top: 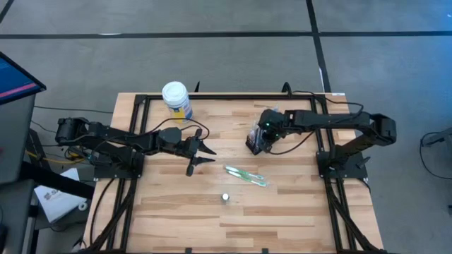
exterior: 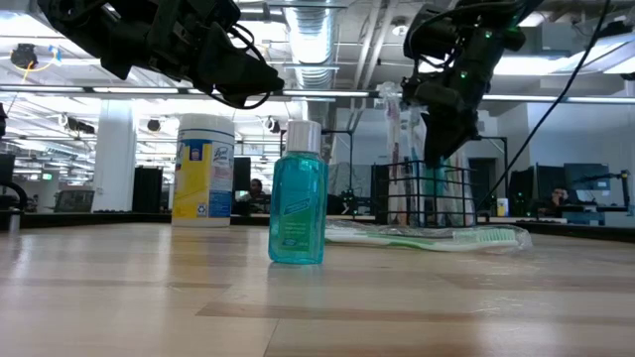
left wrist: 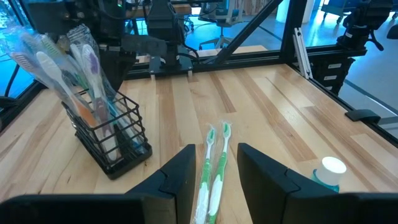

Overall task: Pick & Place toothbrushing station
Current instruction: Put the blue mouthwash into the mesh organizer

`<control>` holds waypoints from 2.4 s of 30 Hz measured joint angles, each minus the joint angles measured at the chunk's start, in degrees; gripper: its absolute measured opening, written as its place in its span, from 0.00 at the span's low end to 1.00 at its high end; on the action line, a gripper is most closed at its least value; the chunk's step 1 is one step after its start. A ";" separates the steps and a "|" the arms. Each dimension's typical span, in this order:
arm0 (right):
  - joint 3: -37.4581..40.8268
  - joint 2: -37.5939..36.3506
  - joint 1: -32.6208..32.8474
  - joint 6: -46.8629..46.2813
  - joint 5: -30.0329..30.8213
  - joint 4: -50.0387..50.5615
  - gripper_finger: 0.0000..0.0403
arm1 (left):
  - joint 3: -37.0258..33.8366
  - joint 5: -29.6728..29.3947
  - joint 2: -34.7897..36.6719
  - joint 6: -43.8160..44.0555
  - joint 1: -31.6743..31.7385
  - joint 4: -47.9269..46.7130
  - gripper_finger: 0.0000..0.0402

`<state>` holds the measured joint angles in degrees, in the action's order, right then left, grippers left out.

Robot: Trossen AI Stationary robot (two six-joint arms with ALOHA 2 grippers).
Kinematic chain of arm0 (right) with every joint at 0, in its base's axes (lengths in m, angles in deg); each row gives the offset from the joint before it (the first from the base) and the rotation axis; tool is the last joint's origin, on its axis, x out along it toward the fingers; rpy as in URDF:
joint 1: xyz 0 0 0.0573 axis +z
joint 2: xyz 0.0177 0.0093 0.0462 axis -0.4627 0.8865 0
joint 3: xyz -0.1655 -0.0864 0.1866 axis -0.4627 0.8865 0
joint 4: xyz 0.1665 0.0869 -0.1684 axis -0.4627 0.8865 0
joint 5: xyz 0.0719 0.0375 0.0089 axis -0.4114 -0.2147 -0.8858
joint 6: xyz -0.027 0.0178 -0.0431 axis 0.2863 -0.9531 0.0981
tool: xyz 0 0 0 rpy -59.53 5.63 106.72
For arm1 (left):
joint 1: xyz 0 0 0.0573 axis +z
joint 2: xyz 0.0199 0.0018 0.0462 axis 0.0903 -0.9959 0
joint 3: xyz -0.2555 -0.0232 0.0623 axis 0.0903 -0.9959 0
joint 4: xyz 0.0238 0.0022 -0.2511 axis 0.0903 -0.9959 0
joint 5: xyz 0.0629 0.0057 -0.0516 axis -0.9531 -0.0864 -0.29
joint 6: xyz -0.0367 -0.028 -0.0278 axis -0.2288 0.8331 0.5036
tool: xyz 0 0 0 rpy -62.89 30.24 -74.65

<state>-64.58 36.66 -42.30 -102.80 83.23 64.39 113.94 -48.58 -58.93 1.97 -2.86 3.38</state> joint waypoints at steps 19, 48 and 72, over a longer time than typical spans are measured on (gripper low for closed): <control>1.11 0.54 0.13 0.08 -0.42 -2.82 0.22 | 0.00 0.00 0.01 0.00 0.01 0.02 0.28; 1.13 0.59 0.09 0.23 -2.43 -2.16 0.25 | 0.00 0.00 0.00 0.02 -0.01 0.00 0.28; 1.13 0.58 0.04 1.11 -3.48 -2.05 0.25 | 0.02 0.00 0.00 0.01 -0.01 0.00 0.28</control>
<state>-63.45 37.24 -42.26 -101.69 79.75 62.34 113.96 -48.58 -58.93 1.99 -2.87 3.38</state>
